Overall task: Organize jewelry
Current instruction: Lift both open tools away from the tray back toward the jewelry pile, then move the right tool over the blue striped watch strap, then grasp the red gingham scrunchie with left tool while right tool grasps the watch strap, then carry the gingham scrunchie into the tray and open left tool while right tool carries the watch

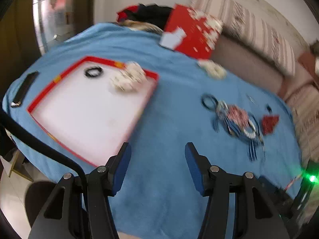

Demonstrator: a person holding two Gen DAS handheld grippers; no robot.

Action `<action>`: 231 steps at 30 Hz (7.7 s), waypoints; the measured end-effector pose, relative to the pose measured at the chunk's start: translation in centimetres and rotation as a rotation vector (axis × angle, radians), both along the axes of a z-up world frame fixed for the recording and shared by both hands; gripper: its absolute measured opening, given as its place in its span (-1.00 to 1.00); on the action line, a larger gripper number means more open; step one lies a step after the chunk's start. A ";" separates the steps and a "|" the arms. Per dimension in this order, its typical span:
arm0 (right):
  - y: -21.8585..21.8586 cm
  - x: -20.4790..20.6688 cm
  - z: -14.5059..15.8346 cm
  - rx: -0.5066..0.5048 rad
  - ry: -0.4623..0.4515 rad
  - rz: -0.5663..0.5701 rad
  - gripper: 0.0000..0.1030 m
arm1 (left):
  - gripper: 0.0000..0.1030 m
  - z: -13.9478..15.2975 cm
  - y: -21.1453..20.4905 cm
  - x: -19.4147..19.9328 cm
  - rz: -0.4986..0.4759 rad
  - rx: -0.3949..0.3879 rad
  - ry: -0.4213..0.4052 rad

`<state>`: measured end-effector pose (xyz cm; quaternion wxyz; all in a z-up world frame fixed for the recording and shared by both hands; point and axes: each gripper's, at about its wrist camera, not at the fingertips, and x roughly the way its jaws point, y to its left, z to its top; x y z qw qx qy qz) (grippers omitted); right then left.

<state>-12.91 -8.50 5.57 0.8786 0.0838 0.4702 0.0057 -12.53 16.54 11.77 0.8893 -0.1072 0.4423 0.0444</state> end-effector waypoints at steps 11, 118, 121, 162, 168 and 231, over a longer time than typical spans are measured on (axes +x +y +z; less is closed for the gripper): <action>-3.5 -2.3 -0.7 -0.015 -0.018 -0.066 0.00 | 0.07 -2.8 -5.7 -2.1 -0.123 0.058 0.073; 6.4 12.2 -1.1 -0.051 0.054 0.453 0.35 | 0.09 -3.0 1.4 1.2 -0.026 0.040 0.053; 8.8 13.0 -2.8 -0.170 0.058 0.522 0.20 | 0.09 -3.4 1.6 1.4 -0.020 0.051 0.064; -12.0 6.9 -1.4 0.234 -0.026 0.016 0.03 | -0.98 -7.8 -20.6 18.5 -0.566 0.022 0.208; -12.4 9.7 -0.4 0.178 -0.052 0.038 0.03 | -0.98 -3.0 -16.6 14.7 -0.589 -0.108 0.139; 13.5 15.5 -0.4 -0.168 0.065 0.297 0.46 | -0.97 -1.5 21.7 7.9 0.061 0.022 0.011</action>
